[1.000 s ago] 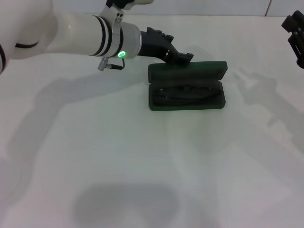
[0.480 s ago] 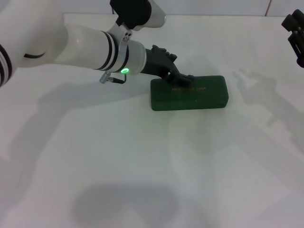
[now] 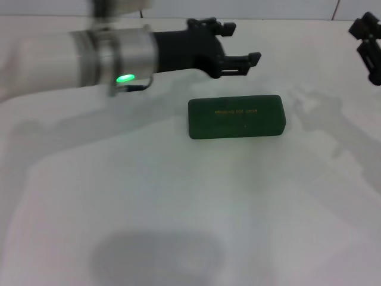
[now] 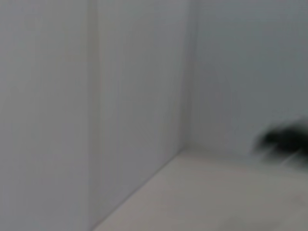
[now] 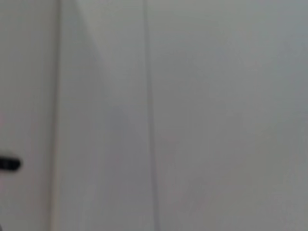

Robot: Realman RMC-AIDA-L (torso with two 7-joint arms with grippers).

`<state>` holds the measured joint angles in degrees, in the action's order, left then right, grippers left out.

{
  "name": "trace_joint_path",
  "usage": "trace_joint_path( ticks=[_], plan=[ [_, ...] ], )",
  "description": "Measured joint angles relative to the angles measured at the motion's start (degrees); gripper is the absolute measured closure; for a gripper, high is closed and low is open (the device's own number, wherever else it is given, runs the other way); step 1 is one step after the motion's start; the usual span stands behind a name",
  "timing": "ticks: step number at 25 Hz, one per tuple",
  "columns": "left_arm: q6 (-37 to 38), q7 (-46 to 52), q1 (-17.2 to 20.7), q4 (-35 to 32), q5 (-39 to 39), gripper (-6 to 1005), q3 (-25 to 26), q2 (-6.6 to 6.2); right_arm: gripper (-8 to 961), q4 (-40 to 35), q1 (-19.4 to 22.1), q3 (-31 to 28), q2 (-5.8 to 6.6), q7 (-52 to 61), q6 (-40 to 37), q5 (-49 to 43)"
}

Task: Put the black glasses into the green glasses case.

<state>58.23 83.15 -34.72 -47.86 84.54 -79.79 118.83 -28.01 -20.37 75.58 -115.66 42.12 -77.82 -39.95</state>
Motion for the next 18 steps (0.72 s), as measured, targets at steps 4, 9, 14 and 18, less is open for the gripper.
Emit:
trace_joint_path(
  ticks=[4, 9, 14, 18],
  plan=[
    [26.3, -4.5, 4.9, -1.6, -2.4, 175, 10.6, -2.17, 768, -1.7, -1.9, 3.7, 1.43, 3.9, -2.6, -5.1],
    [50.3, -14.0, 9.6, 4.1, -1.7, 174, 17.5, -5.42, 670, -5.3, -7.1, 5.2, 3.03, 14.3, -7.8, -22.6],
    [51.2, -16.3, 14.8, 4.7, -0.8, 173, 21.6, -5.09, 539, -6.0, -8.4, 5.1, 1.40, 14.6, -7.0, -27.0],
    [50.5, -18.1, 16.4, 4.8, -0.4, 171, 22.0, -5.11, 453, -6.5, -8.6, 5.2, 0.28, 14.5, -4.2, -29.3]
  ],
)
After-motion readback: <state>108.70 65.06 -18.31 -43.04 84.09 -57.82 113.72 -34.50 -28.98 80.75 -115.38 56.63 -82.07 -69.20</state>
